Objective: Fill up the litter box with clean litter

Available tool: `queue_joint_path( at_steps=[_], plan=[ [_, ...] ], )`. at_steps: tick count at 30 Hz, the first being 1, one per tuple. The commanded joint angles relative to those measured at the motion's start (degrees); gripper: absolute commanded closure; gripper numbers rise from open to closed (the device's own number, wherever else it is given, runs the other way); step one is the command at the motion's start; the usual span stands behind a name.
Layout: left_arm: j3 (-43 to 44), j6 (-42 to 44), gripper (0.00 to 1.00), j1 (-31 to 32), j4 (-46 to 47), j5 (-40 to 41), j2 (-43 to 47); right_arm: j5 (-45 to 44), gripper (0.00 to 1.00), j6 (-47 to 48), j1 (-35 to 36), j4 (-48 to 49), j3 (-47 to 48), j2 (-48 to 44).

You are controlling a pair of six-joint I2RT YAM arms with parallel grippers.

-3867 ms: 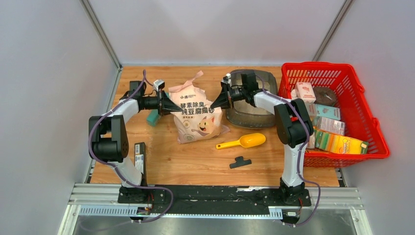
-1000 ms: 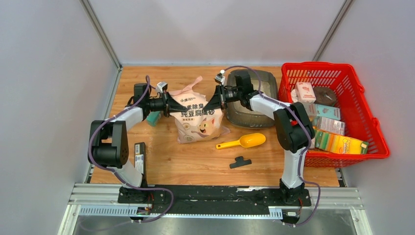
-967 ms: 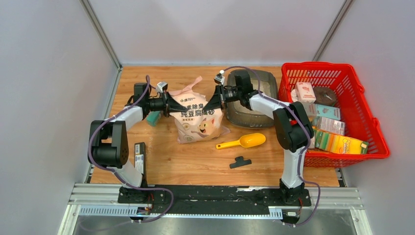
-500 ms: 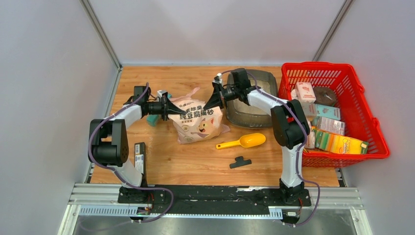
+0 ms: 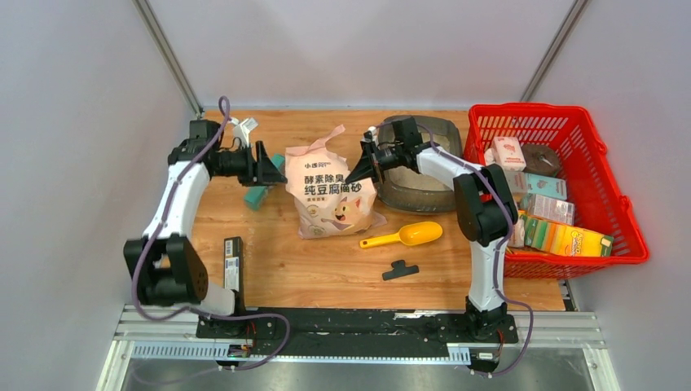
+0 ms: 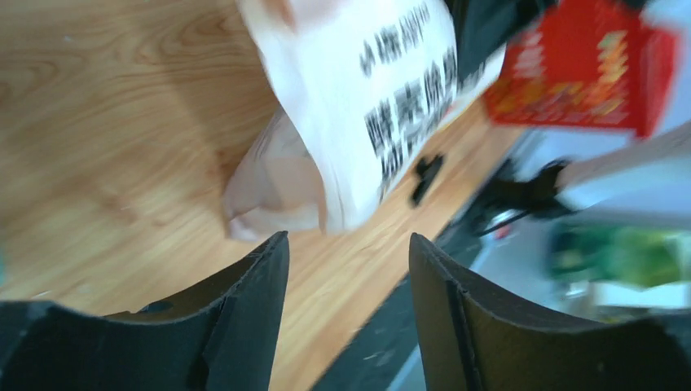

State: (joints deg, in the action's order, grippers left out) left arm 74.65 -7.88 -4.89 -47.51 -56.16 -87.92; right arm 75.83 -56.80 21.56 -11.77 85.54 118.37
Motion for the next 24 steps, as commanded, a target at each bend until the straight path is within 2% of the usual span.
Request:
queue_joint_path(
  at_steps=[1,4,7,9,11,13,16,24],
  plan=[
    [-6.78,26.06,0.34,0.66,1.66,6.32,14.33,4.06,1.0,-0.69,-0.2,-0.8,3.14,0.99],
    [-9.62,35.98,0.31,4.7,5.83,8.6,21.2,4.23,1.0,-0.51,-0.12,-0.71,3.85,1.34],
    [-7.17,47.84,0.27,13.48,7.59,11.95,23.06,4.23,1.0,-0.34,-0.03,-0.45,3.59,1.17],
    [-5.4,55.47,0.26,18.06,7.69,12.13,21.13,4.32,1.0,-0.33,-0.03,-0.53,3.5,0.99],
    [-1.89,58.58,0.24,21.13,6.91,12.22,16.76,4.24,1.0,-0.16,-0.03,-0.62,3.41,0.99],
    [2.84,64.37,0.23,22.72,2.8,11.25,13.14,4.32,1.0,-0.07,-0.03,-0.62,3.32,0.9],
    [6.72,68.25,0.22,25.53,1.28,10.72,6.12,4.41,1.0,0.19,-0.03,-0.71,2.8,0.55],
    [12.88,75.03,0.21,31.16,-3.82,12.39,-3.92,5.2,1.0,-0.86,0.06,0.69,2.09,0.02]
  ],
)
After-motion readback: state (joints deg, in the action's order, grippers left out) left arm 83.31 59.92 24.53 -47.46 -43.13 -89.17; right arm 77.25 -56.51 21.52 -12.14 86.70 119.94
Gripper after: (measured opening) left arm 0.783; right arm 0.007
